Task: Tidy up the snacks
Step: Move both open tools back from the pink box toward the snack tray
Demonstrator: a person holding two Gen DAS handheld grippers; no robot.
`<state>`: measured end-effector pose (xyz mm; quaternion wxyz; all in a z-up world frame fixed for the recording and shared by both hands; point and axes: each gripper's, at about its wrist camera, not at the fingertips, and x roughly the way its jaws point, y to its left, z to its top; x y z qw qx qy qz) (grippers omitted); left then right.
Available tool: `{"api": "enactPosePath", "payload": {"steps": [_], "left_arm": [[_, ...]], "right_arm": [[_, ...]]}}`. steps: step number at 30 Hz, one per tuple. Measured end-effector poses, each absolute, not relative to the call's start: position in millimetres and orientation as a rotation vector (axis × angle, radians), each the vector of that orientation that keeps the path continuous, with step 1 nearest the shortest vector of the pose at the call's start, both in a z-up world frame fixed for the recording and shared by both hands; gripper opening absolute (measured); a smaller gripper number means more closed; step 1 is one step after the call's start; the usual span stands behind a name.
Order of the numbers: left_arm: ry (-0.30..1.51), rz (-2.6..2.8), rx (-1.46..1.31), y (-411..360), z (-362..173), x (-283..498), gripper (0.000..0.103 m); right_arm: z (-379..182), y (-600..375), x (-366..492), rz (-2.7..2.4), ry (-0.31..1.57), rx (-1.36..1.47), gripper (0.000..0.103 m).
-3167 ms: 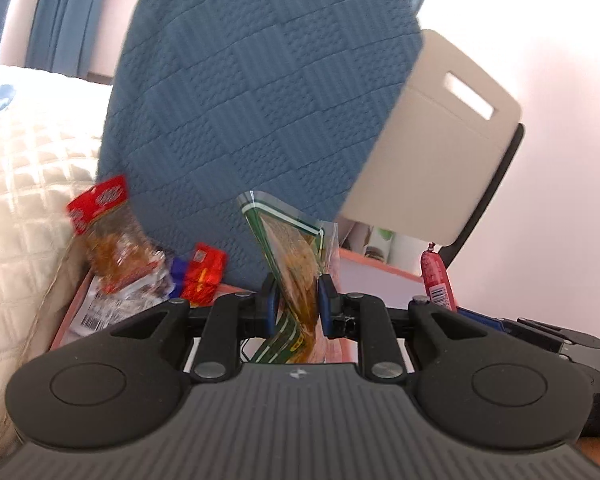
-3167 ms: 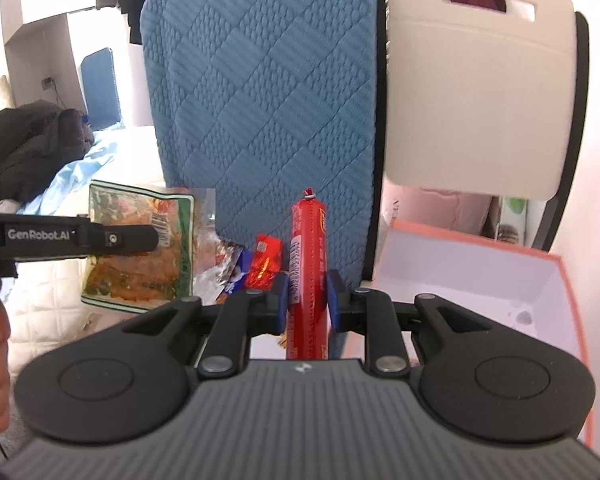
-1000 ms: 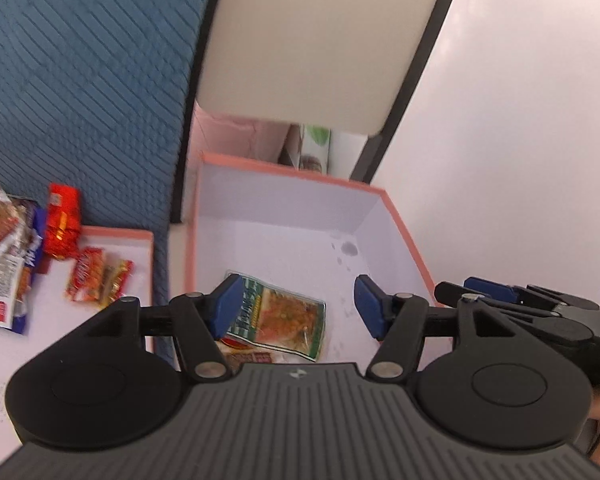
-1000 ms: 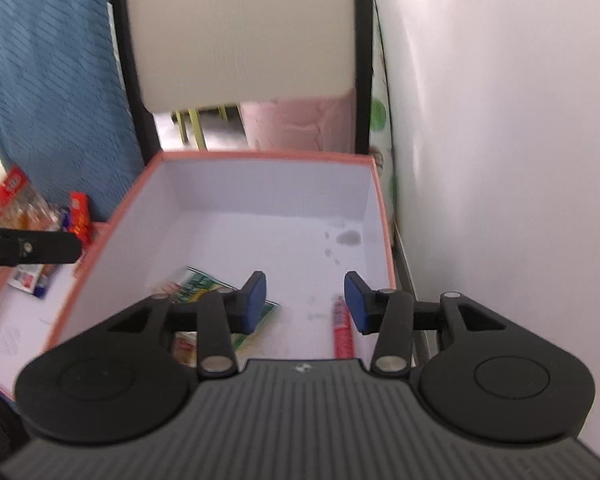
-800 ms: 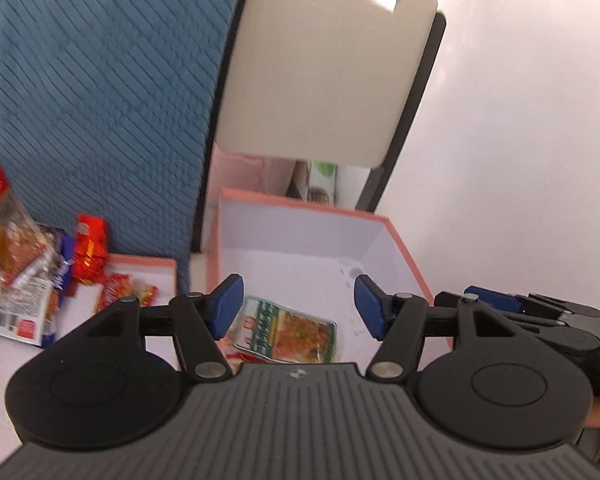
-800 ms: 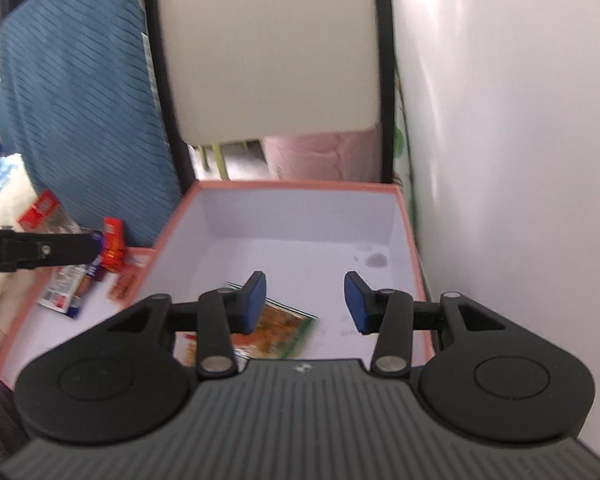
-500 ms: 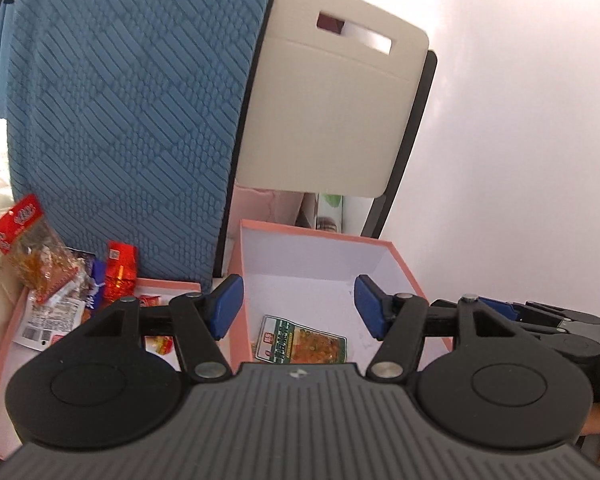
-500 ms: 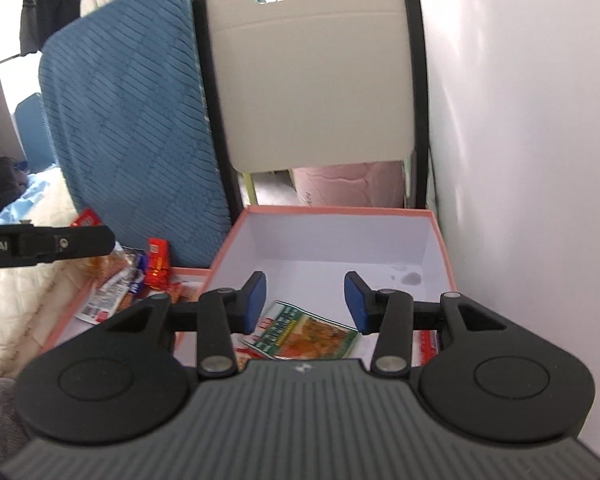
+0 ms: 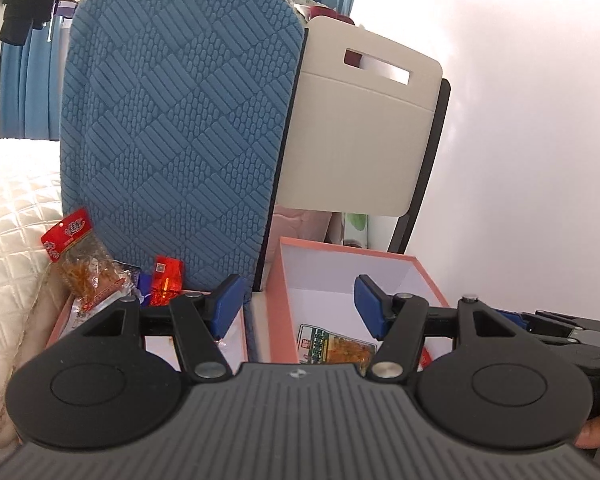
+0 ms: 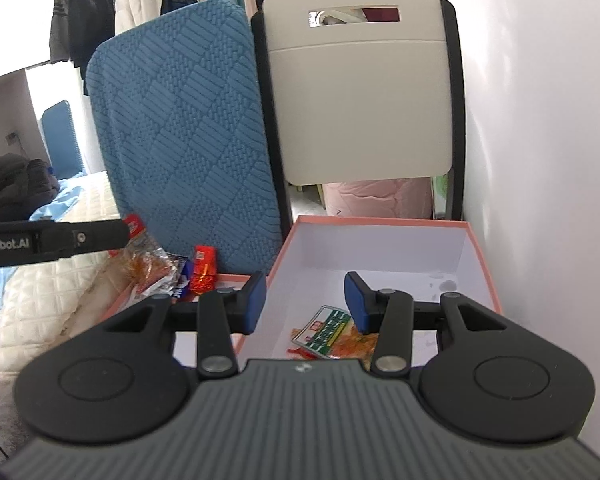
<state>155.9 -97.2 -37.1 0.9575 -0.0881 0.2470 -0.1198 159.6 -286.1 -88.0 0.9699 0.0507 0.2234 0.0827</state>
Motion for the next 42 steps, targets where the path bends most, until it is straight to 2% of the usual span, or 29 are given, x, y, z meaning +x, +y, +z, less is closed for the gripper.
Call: {"api": "enactPosePath", "payload": {"steps": [17, 42], "left_arm": [[0.506, -0.200, -0.251, -46.4, -60.9, 134.6, 0.067], [0.590, -0.112, -0.353, 22.6, -112.1, 117.9, 0.067]], "right_arm": [[-109.5, -234.8, 136.5, 0.225, 0.474, 0.089, 0.046], [-157.5, -169.4, 122.2, 0.280, 0.618, 0.118, 0.046]]}}
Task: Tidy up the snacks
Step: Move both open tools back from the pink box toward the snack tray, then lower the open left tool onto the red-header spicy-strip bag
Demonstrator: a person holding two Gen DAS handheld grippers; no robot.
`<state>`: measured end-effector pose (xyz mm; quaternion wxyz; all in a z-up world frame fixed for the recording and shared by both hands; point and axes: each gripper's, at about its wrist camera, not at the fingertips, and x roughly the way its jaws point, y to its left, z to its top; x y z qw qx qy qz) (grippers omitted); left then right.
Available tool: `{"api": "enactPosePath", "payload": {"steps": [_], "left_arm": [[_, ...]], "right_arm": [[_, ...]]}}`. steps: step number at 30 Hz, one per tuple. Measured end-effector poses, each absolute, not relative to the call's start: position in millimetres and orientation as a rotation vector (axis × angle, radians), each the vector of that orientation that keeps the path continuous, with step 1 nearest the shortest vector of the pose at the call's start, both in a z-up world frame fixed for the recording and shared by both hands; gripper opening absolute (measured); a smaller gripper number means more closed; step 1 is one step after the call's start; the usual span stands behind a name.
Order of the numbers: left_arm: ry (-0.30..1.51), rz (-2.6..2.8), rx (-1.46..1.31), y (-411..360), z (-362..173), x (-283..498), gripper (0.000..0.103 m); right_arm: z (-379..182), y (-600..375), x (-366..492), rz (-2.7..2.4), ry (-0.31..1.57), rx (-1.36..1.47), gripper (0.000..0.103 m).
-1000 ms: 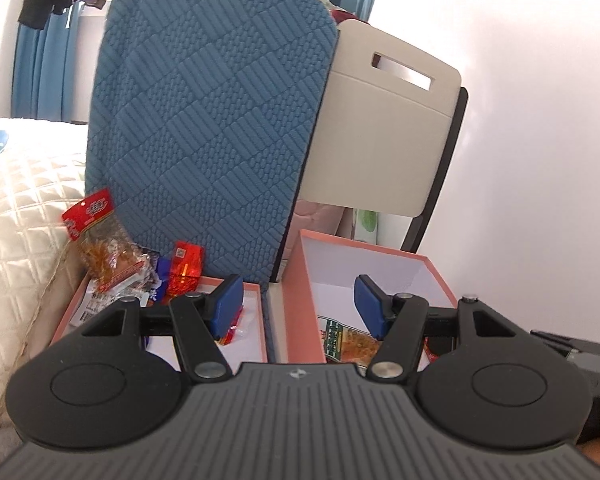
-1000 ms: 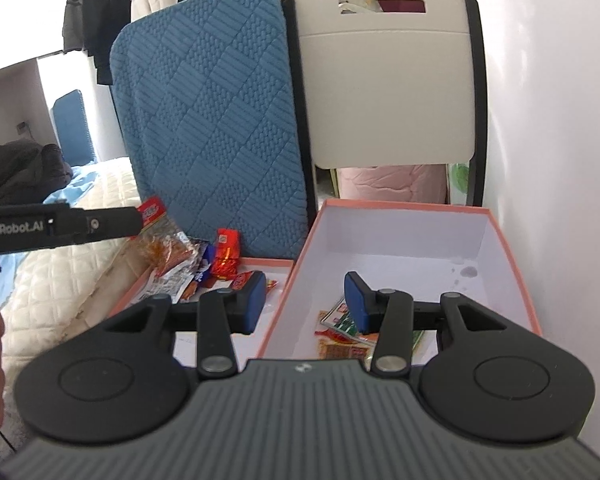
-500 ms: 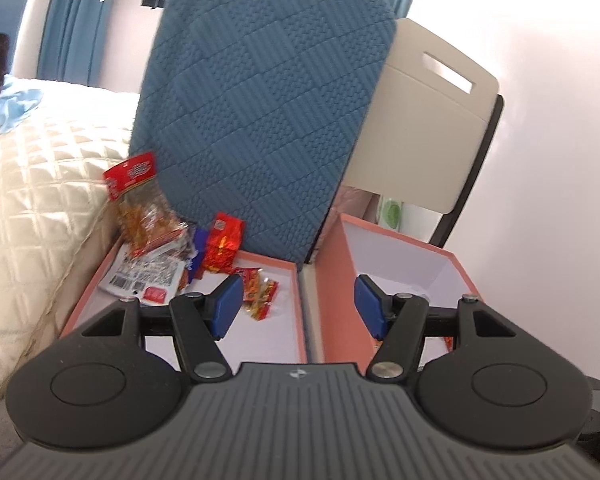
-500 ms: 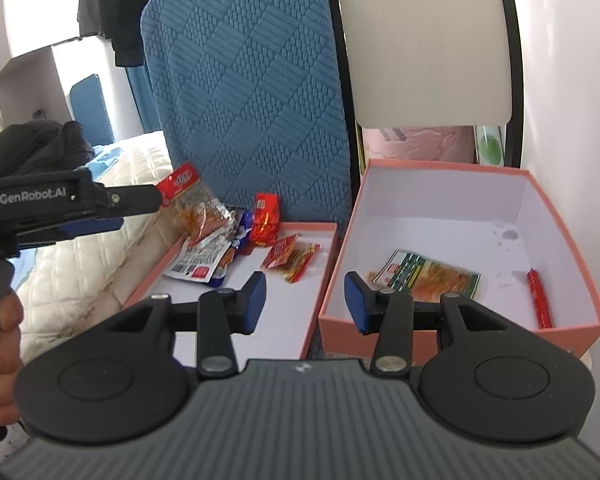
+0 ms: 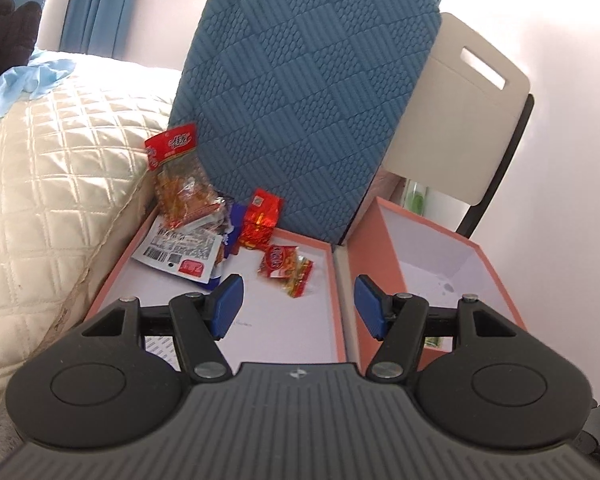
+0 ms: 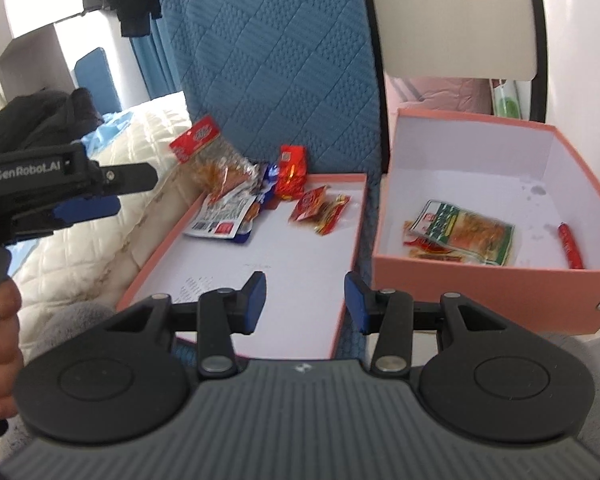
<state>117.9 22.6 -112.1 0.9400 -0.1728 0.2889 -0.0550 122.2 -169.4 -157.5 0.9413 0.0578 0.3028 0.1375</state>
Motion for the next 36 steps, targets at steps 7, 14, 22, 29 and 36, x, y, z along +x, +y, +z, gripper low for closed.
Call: {"api": "enactPosePath", "payload": {"steps": [7, 14, 22, 29, 36], "left_arm": [[0.606, -0.089, -0.349, 31.3, -119.4, 135.0, 0.067], [0.628, -0.049, -0.363, 40.4, -125.9, 159.2, 0.067], [0.652, -0.037, -0.378, 47.2, -141.2, 196.0, 0.067], [0.674, -0.016, -0.382, 50.3, -156.3, 224.9, 0.067], [0.666, 0.017, -0.416, 57.0, -171.2, 255.4, 0.067]], "right_arm": [[-160.5, -160.8, 134.2, 0.290, 0.632, 0.113, 0.046], [-165.8, -154.9, 150.3, 0.304, 0.647, 0.109, 0.046], [-170.6, -147.6, 176.1, 0.319, 0.652, 0.096, 0.046], [-176.2, -139.0, 202.3, 0.343, 0.652, 0.074, 0.046], [-187.3, -125.4, 234.8, 0.342, 0.646, 0.027, 0.046]]}}
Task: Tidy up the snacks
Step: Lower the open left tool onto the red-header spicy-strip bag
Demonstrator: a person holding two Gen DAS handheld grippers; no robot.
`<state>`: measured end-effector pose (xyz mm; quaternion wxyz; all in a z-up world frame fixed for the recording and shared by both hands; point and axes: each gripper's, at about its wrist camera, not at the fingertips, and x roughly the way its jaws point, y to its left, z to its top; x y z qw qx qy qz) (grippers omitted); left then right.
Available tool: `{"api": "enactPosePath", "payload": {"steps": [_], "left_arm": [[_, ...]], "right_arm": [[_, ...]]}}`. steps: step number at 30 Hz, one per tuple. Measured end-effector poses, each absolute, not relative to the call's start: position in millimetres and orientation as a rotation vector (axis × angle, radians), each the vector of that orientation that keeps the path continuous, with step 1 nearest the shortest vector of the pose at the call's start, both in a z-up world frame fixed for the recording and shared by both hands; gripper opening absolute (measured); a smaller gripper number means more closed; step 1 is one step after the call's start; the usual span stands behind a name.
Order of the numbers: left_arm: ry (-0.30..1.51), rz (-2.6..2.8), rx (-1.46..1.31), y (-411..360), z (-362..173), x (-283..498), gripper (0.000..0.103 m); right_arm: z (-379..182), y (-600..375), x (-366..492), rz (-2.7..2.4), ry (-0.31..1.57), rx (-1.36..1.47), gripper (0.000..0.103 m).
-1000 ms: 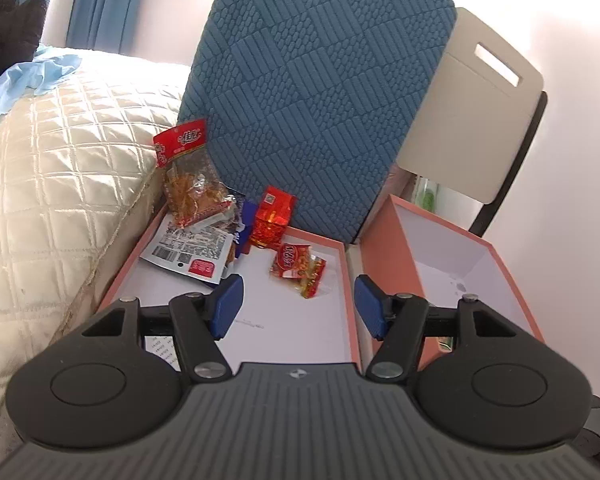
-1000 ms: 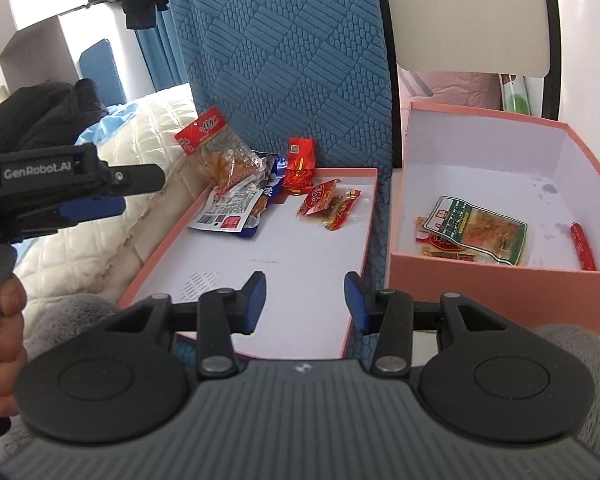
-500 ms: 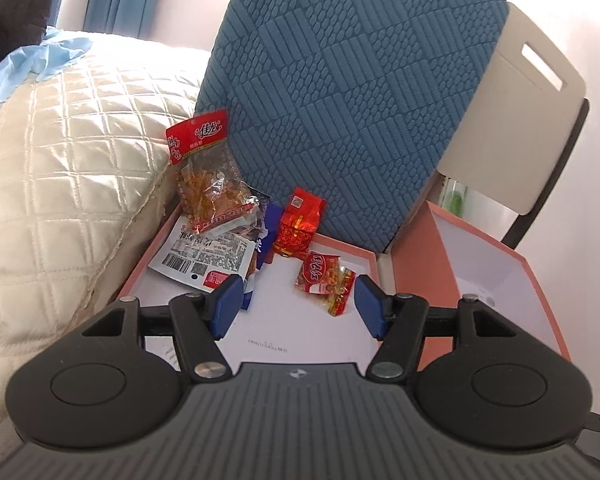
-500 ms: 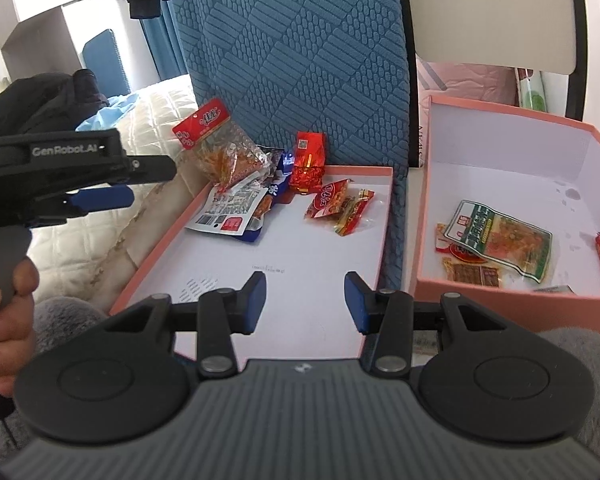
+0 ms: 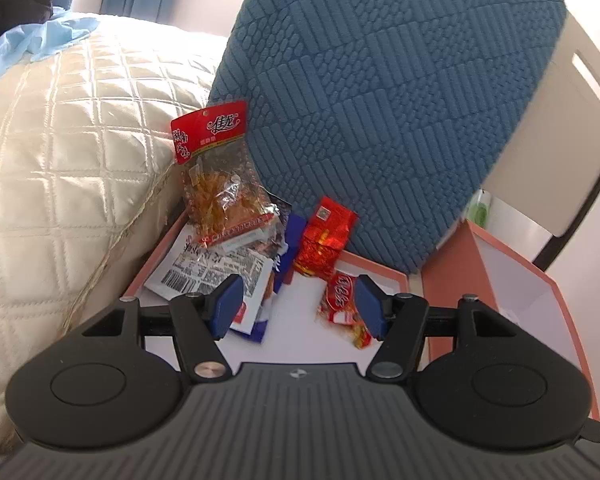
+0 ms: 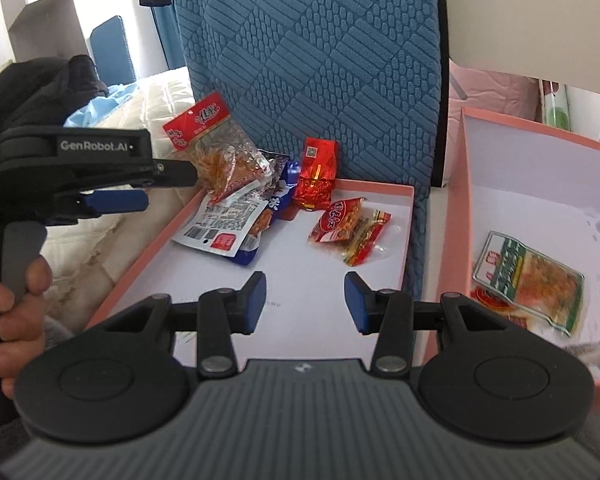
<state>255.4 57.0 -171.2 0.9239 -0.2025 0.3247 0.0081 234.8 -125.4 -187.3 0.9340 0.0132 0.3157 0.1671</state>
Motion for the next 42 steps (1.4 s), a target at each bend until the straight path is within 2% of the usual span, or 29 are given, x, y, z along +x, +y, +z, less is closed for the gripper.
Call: {"api": "enactPosePath", "payload": {"steps": [9, 13, 23, 26, 32, 42], "left_arm": [[0.690, 0.042, -0.458, 61.7, -194.5, 290.7, 0.067], [0.709, 0.066, -0.456, 61.8, -201.9, 306.8, 0.074], [0.757, 0.141, -0.528, 78.9, -231.0, 336.4, 0.079], [0.775, 0.147, -0.549, 85.8, -238.4, 345.9, 0.079], [0.783, 0.167, -0.541, 85.3, -246.1, 358.1, 0.079], [0.819, 0.169, -0.550, 85.2, -250.2, 374.5, 0.080]], "right_arm": [[-199.0, -119.4, 276.7, 0.339, 0.626, 0.023, 0.046], [-203.1, -122.2, 291.6, 0.327, 0.633, 0.030, 0.046], [-216.4, -121.1, 324.0, 0.318, 0.689, 0.031, 0.046], [-221.2, -119.3, 334.1, 0.323, 0.703, 0.015, 0.054], [-223.3, -111.4, 343.5, 0.333, 0.706, -0.002, 0.059], [-225.0, -94.7, 350.4, 0.325, 0.687, -0.028, 0.059]]}}
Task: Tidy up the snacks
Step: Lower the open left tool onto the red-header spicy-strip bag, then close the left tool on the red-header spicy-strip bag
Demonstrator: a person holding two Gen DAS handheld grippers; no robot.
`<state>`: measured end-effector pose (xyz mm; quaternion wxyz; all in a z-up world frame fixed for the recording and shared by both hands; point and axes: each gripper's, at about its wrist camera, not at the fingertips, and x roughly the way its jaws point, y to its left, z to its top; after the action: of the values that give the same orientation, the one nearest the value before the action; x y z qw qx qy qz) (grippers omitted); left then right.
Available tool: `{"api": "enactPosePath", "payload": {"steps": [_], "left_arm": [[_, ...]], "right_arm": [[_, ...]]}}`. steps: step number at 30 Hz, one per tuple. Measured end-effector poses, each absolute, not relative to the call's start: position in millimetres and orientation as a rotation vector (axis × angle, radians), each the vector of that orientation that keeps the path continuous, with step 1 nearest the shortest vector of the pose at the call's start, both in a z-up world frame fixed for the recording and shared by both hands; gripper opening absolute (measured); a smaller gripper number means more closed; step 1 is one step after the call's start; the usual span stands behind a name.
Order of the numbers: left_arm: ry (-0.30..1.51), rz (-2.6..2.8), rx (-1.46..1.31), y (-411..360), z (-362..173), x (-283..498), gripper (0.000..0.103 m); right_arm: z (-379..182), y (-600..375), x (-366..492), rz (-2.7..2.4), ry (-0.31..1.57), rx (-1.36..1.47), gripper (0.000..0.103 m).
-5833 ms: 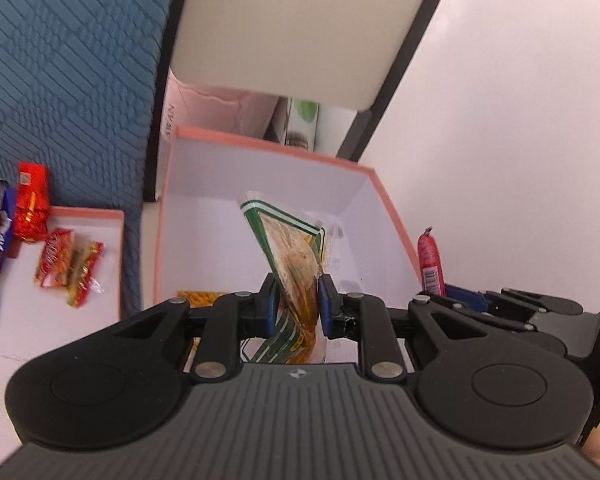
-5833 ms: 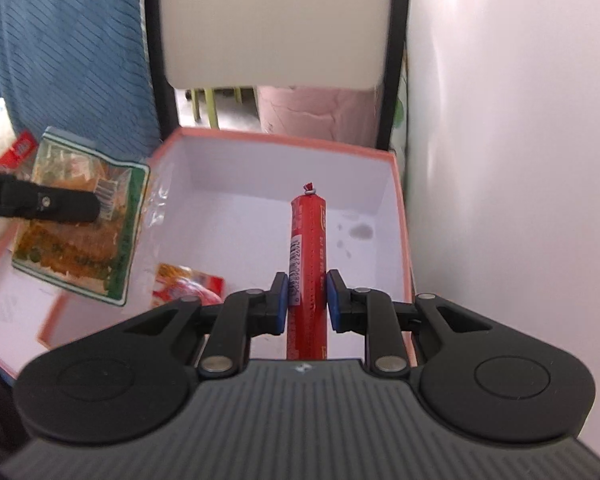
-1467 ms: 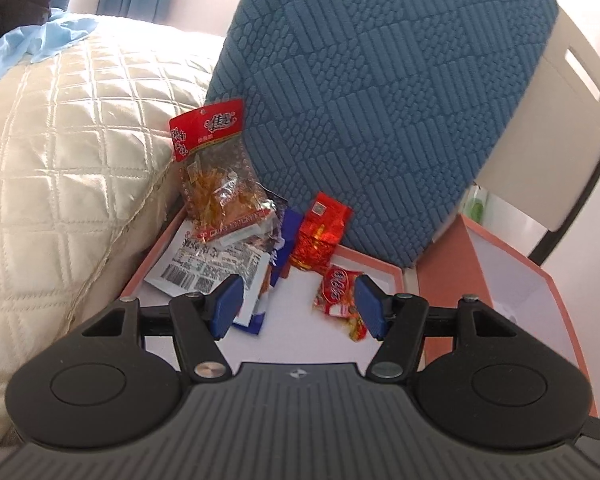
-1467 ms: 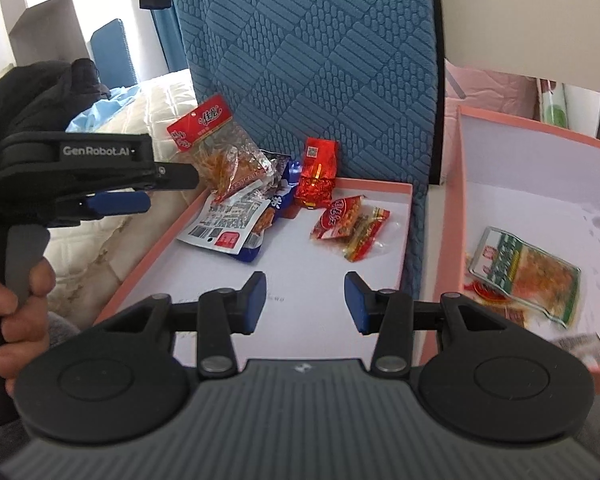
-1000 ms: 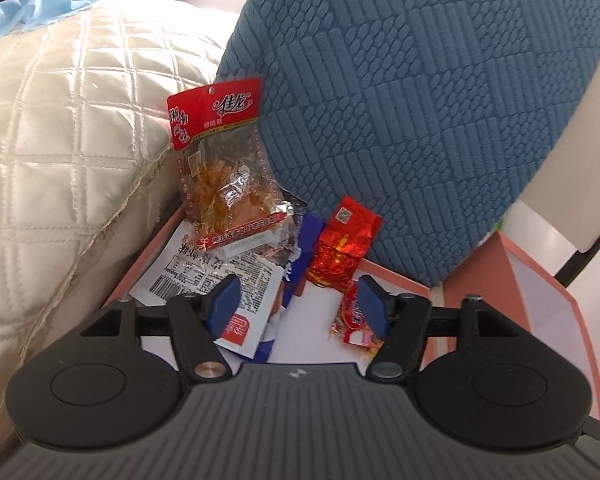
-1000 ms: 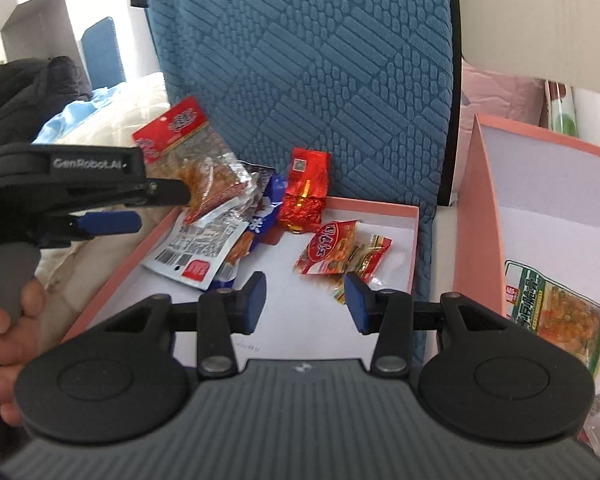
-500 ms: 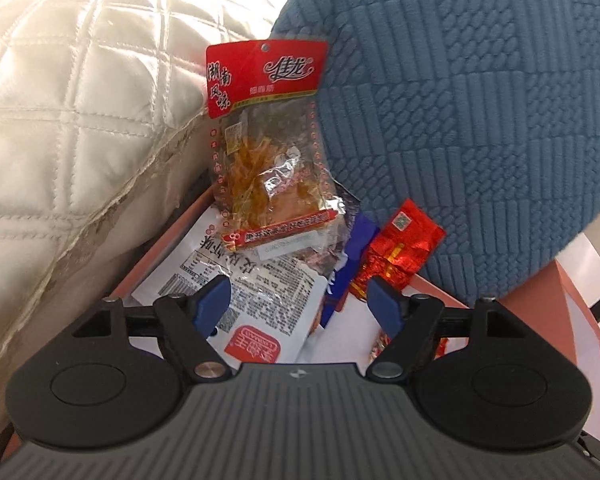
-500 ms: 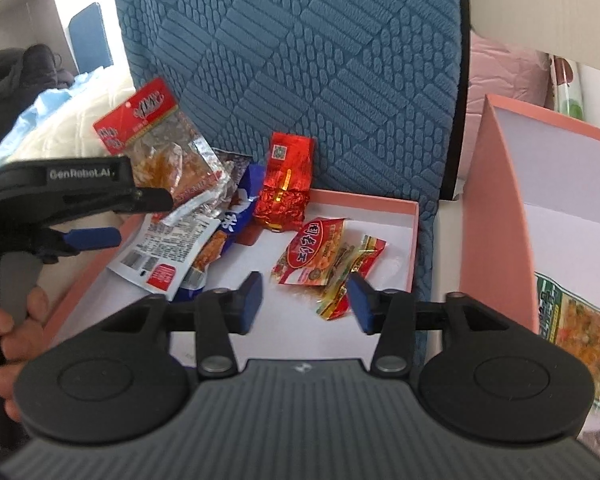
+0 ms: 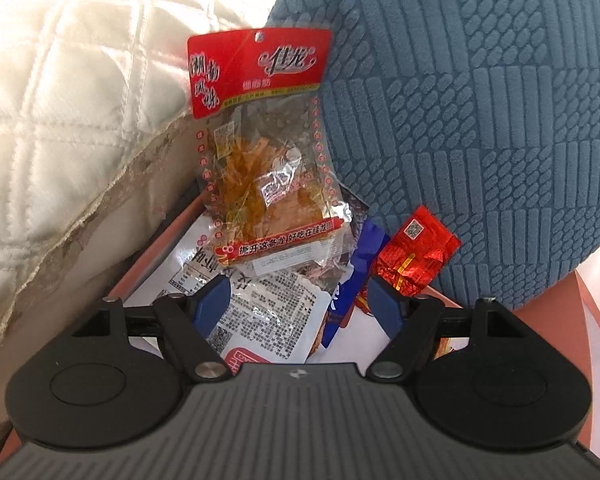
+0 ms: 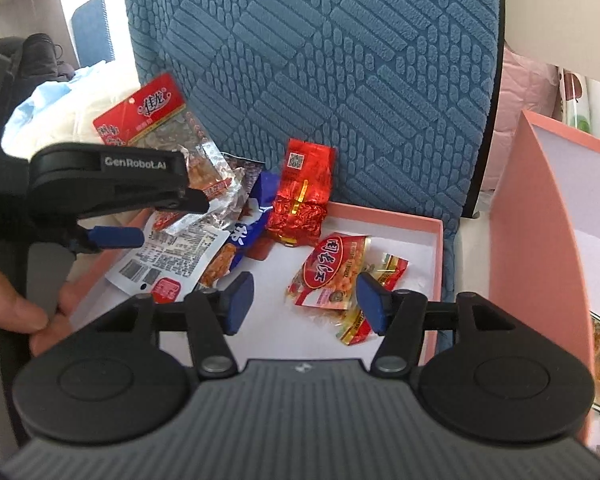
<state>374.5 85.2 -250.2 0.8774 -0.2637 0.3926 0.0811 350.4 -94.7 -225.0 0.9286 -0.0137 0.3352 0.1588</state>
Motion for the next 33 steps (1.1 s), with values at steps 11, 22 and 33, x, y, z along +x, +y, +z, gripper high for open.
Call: {"api": "enactPosePath", "payload": {"steps": [11, 22, 33], "left_arm": [[0.835, 0.200, -0.523, 86.2, -255.1, 402.1, 0.090], [0.826, 0.310, -0.545, 98.0, -260.1, 433.1, 0.092], [0.849, 0.296, -0.614, 120.6, -263.9, 436.9, 0.094]], "right_arm": [[-244.5, -73.1, 387.5, 0.273, 0.715, -0.111, 0.087], [-276.6, -68.1, 404.7, 0.240, 0.795, -0.201, 0.087], [-285.9, -76.8, 409.7, 0.275, 0.837, -0.116, 0.081]]}}
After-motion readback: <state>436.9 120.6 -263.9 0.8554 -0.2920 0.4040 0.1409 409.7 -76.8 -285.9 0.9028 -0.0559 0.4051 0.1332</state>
